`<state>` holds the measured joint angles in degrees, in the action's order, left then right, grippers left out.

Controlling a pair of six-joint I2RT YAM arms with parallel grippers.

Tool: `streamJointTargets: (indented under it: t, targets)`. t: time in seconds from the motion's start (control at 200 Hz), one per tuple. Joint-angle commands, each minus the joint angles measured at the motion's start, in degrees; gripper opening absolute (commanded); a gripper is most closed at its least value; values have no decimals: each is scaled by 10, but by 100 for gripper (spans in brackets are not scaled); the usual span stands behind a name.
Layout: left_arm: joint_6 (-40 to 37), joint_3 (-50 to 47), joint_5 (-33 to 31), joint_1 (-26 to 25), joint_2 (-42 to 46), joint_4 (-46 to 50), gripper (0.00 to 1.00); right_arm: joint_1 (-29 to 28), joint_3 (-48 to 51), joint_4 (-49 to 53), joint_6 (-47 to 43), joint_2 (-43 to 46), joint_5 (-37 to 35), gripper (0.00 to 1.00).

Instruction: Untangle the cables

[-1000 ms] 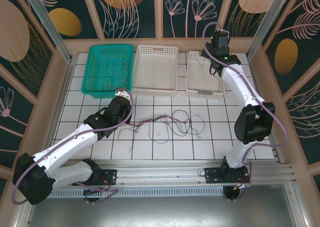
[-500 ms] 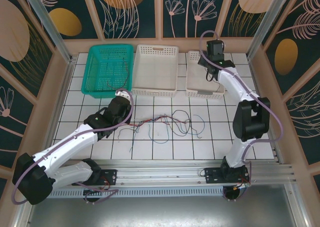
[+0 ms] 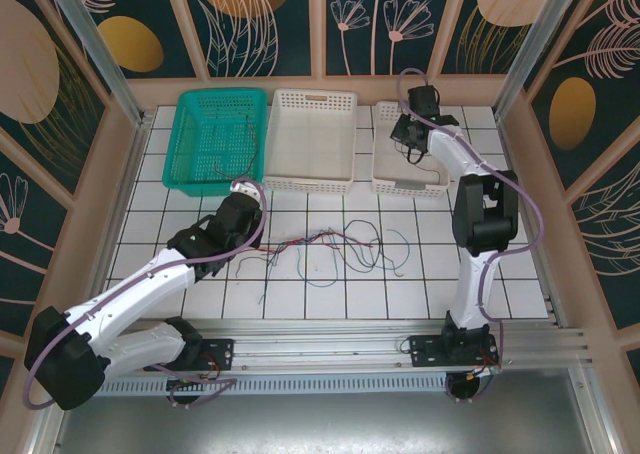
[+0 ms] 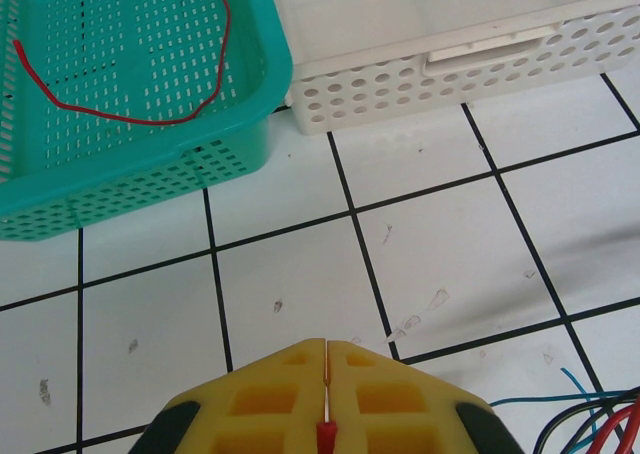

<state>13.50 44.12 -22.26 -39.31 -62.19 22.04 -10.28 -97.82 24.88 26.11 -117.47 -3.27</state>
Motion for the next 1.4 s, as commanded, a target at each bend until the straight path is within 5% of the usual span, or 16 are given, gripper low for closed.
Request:
streamJointTargets:
  t: [0.0,0.315,1.196,1.396]
  targets:
    - [-7,-6,7,3,9,-14,0,8,-18,19,11,-17,21,0]
    - [-7,-6,6,3,8,-13,0,17,-19,30,4,-20,19,0]
    - [-7,-6,13,3,6,-11,0,19,5,39,-10,57,-15,36]
    - [-8,-7,13,3,5,-13,0,19,5,38,-12,73,-14,37]
